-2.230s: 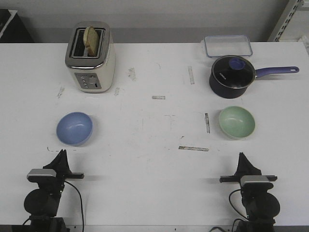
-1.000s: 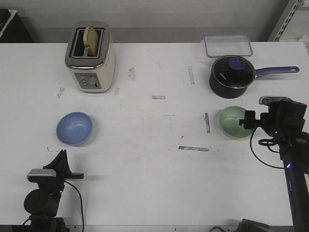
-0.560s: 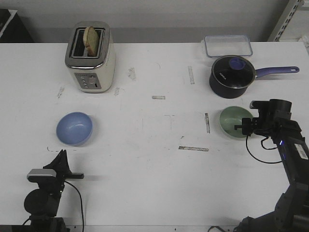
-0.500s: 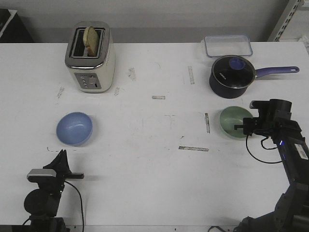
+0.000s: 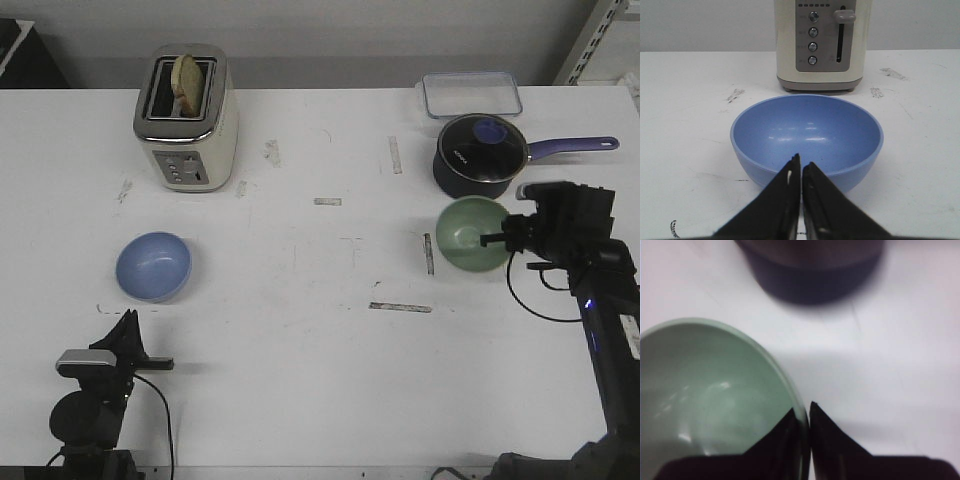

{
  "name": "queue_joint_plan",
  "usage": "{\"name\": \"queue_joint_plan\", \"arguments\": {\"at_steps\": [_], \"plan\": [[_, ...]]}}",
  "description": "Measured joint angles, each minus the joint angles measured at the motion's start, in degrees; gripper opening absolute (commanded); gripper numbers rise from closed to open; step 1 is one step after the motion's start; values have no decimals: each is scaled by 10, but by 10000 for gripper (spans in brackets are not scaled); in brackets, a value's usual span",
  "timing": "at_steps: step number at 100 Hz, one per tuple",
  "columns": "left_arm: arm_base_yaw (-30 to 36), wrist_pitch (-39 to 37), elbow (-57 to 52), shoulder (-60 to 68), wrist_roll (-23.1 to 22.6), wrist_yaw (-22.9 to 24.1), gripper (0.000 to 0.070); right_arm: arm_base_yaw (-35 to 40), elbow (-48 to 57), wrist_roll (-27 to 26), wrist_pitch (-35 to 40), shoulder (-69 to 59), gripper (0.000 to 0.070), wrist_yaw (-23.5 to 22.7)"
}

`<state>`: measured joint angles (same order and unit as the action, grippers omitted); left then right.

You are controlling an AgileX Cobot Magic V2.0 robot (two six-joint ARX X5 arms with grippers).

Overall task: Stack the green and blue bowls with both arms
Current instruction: 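Carry the green bowl with the right gripper to the table center and release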

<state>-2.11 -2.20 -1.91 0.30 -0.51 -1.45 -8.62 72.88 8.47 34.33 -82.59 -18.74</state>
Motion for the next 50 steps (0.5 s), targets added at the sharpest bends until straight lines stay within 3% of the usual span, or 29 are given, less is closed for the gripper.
{"name": "queue_joint_plan", "arguments": {"at_steps": [16,50], "plan": [[0,0,0,0,0,0,1,116,70,-33,-4,23,0,-8],[0,0,0,0,0,0,1,373,72,-54,-12,-41,0,-3]]}}
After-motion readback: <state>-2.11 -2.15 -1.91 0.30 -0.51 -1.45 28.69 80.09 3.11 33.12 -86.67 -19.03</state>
